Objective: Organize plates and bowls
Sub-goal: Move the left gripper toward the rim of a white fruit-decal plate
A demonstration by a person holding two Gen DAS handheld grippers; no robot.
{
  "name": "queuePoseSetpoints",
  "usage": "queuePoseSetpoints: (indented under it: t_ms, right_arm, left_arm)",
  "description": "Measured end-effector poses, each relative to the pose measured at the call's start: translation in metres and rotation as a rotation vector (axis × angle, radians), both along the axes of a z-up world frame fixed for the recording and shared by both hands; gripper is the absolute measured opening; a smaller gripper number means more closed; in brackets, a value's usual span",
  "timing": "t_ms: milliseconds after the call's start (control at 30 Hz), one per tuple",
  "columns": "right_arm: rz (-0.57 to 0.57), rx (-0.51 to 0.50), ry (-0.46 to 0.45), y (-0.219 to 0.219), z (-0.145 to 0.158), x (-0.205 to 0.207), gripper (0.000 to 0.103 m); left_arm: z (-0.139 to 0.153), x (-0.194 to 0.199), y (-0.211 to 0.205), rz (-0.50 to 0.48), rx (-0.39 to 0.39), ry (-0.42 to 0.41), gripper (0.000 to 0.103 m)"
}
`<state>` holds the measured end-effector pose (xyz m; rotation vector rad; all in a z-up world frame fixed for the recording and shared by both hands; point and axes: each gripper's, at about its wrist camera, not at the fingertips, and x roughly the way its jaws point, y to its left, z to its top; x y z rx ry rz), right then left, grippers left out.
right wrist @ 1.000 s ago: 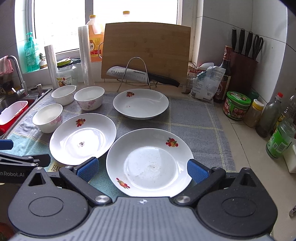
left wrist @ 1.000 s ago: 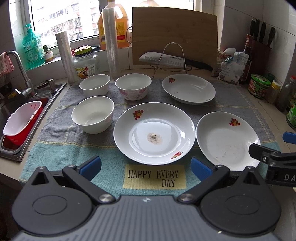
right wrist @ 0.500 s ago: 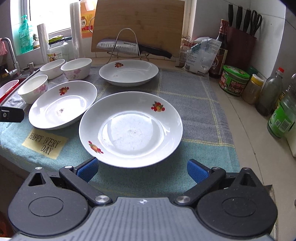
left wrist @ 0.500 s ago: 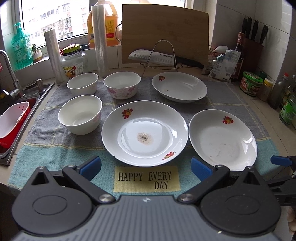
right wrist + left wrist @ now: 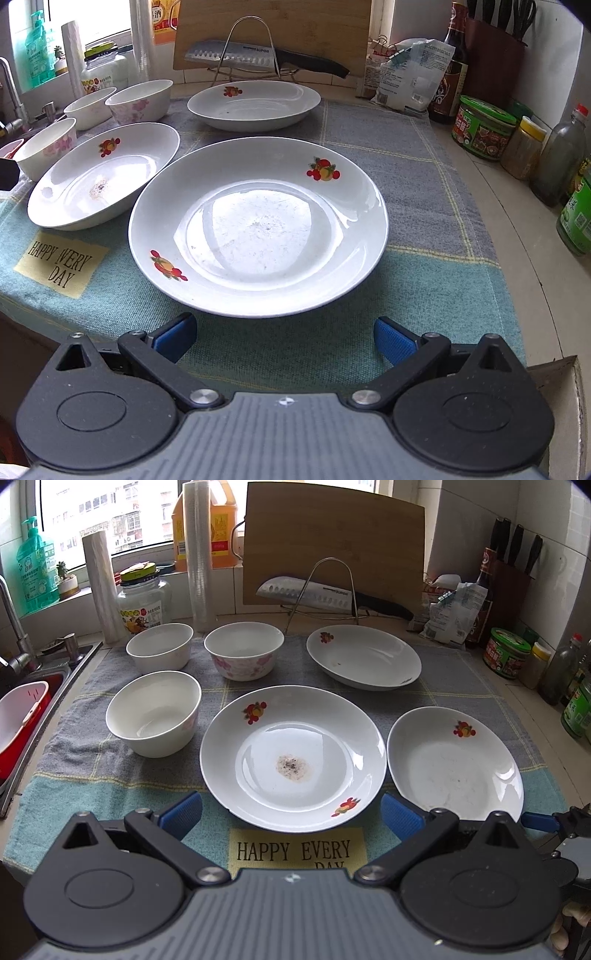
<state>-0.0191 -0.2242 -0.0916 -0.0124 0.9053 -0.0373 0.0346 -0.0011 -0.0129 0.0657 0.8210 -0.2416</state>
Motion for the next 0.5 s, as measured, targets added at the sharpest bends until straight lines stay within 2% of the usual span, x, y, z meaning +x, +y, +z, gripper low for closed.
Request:
queuePoseSetpoints:
  t_ms: [200, 367, 500]
  right_arm:
    - [0.025, 0.014, -0.022, -0.001, -0.004, 0.008, 0.103]
    - [0.057, 0.014, -0.045, -0.003, -0.006, 0.011, 0.103]
    - [0.065, 0.017, -0.055, -0.004, -0.007, 0.010, 0.103]
  left_arm:
    - [-0.004, 0.016, -0.009, -0.057, 0.007, -0.002, 0.102]
    - [-0.003, 0.029, -0.021, -0.143, 0.019, -0.021, 0.102]
    - [-0.001, 0.040, -0.030, -0.221, -0.007, -0.029, 0.102]
